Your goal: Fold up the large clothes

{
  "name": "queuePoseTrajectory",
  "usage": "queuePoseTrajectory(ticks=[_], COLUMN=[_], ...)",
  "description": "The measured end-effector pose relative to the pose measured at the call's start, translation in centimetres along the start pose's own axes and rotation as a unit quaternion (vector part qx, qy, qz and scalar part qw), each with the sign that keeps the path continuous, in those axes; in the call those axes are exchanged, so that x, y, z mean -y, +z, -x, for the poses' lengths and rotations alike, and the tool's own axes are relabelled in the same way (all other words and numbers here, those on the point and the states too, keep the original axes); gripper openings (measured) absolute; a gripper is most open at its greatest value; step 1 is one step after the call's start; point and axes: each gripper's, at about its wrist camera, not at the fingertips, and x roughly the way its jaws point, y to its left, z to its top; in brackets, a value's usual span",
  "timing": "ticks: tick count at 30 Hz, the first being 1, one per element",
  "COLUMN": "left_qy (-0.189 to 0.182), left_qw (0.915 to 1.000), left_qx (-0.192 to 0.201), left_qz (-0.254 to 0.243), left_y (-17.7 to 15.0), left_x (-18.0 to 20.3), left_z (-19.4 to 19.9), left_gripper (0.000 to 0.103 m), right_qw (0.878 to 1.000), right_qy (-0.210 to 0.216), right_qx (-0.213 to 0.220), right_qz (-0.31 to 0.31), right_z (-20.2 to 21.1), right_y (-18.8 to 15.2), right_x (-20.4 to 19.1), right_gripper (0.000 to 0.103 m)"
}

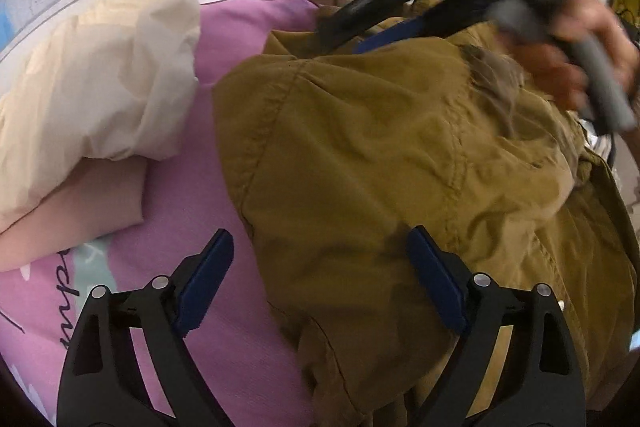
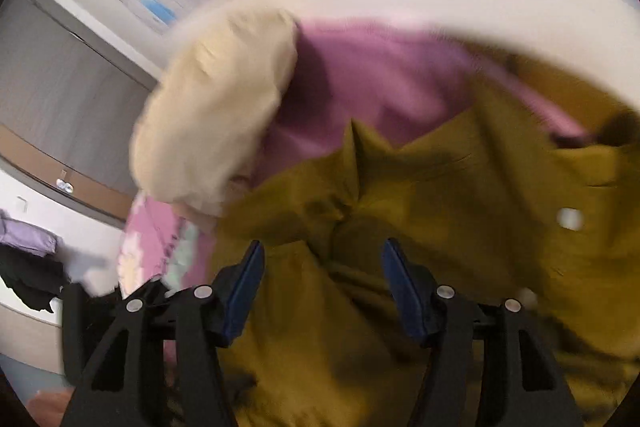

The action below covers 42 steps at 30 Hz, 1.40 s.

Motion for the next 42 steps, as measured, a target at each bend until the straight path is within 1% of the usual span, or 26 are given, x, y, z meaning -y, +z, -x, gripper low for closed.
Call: queuePoseTrajectory(ticks=[1, 3, 5, 6, 7, 9, 12, 13, 15, 16, 18, 20, 21, 22, 24, 25, 27, 28, 31, 34, 36, 37, 38, 39, 41, 42], left_qy=[-0.004, -0.017, -0.026, -0.03, -0.033, -0.04, -0.044, -0.044, -0.044, -0.044, -0.048, -0.05, -0.048, -0.047, -0.041, -0.034, -0.014, -0.012, -0.022, -0.02, -0.006, 0.01, 0.022, 0.027, 0.044, 0.06], left_qw=[1.0, 0.9998, 0.9996, 0.9995, 0.9994, 0.9991, 0.9989, 0.9989, 0.9989, 0.9989, 0.9985, 0.9982, 0.9983, 0.9983, 0.9987, 0.999, 0.9997, 0.9997, 0.999, 0.9979, 0.9985, 0.9986, 0.9982, 0.998, 0.9972, 0.9961], left_qx=[0.001, 0.0, -0.001, -0.001, 0.001, 0.002, 0.005, 0.007, 0.001, -0.001, -0.009, -0.01, -0.011, -0.011, -0.009, -0.004, 0.01, 0.018, 0.038, 0.047, 0.028, 0.019, 0.006, -0.003, -0.013, -0.007], left_qz=[0.001, 0.007, 0.013, 0.014, 0.015, 0.017, 0.019, 0.017, 0.017, 0.018, 0.026, 0.03, 0.032, 0.033, 0.03, 0.027, 0.017, 0.012, -0.006, -0.038, -0.047, -0.049, -0.055, -0.057, -0.06, -0.064], left_y=[-0.1, -0.2, -0.3, -0.3, -0.2, -0.2, -0.2, -0.3, -0.6, -0.8, -0.8, -0.9, -0.9, -0.8, -0.8, -0.7, 0.1, 0.4, 2.0, 3.5, 4.4, 4.6, 4.7, 4.9, 5.0, 4.9], left_x=[0.0, -0.4, -0.7, -0.8, -0.9, -1.1, -1.3, -1.4, -1.7, -1.7, -2.2, -2.4, -2.5, -2.6, -2.6, -2.6, -2.2, -1.9, -1.2, 0.5, 1.3, 1.6, 1.6, 1.0, 1.7, 2.0], left_z=[0.0, -0.3, -0.4, -0.5, -0.6, -0.7, -0.7, -0.8, -0.9, -0.9, -1.0, -0.8, -0.8, -0.8, -0.5, -0.1, 0.7, 1.1, 2.1, 1.6, -0.2, -1.2, -1.9, -2.1, -2.6, -1.9], left_gripper=[0.088, 0.088, 0.088, 0.088, 0.088, 0.088, 0.088, 0.088, 0.088, 0.088, 0.089, 0.089, 0.09, 0.09, 0.09, 0.089, 0.088, 0.088, 0.088, 0.088, 0.088, 0.087, 0.086, 0.087, 0.087, 0.083], right_qw=[1.0, 0.998, 0.996, 0.995, 0.996, 0.997, 0.997, 0.996, 0.993, 0.989, 0.986, 0.989, 0.991, 0.992, 0.986, 0.983, 0.973, 0.97, 0.968, 0.968, 0.965, 0.958, 0.957, 0.958, 0.965, 0.966], right_qy=[0.009, 0.04, 0.068, 0.084, 0.078, 0.063, 0.055, 0.039, 0.007, -0.037, -0.068, -0.075, -0.077, -0.077, -0.078, -0.08, -0.117, -0.126, -0.158, -0.188, -0.215, -0.247, -0.254, -0.252, -0.208, -0.195], right_qx=[-0.019, -0.046, -0.051, -0.051, -0.043, -0.02, 0.029, 0.038, 0.036, 0.031, 0.019, 0.008, 0.02, 0.04, 0.115, 0.132, 0.161, 0.169, 0.164, 0.149, 0.141, 0.138, 0.139, 0.141, 0.153, 0.161], right_qz=[-0.012, -0.034, -0.025, -0.014, 0.003, 0.026, 0.055, 0.067, 0.109, 0.136, 0.15, 0.123, 0.106, 0.094, 0.096, 0.103, 0.115, 0.119, 0.109, 0.08, 0.047, 0.036, 0.021, 0.006, -0.041, -0.055], right_z=[-1.5, -3.4, -4.3, -4.3, -4.1, -3.2, -0.7, -0.5, -1.2, -2.4, -4.3, -5.2, -4.5, -3.4, 1.4, 2.9, 7.1, 8.7, 11.7, 12.4, 12.1, 11.5, 11.2, 10.9, 11.3, 12.0], right_y=[0.2, 0.1, 0.0, -0.2, -0.1, 0.4, 2.1, 2.7, 3.0, 3.0, 2.7, 2.7, 2.5, 2.3, 0.4, -0.5, -3.8, -5.9, -11.0, -15.2, -17.2, -17.9, -18.4, -18.6, -19.0, -19.3], right_x=[0.3, 0.8, 0.5, 0.3, -0.3, -1.2, -2.8, -3.4, -5.2, -6.0, -6.2, -5.3, -4.8, -4.7, -4.5, -4.4, -3.8, -3.3, -0.8, 2.9, 5.6, 7.3, 8.6, 9.7, 11.6, 11.8], right_gripper=[0.063, 0.062, 0.046, 0.023, 0.01, 0.008, 0.007, 0.007, 0.007, 0.009, 0.011, 0.021, 0.035, 0.054, 0.07, 0.07, 0.068, 0.061, 0.055, 0.05, 0.047, 0.042, 0.034, 0.021, 0.02, 0.024])
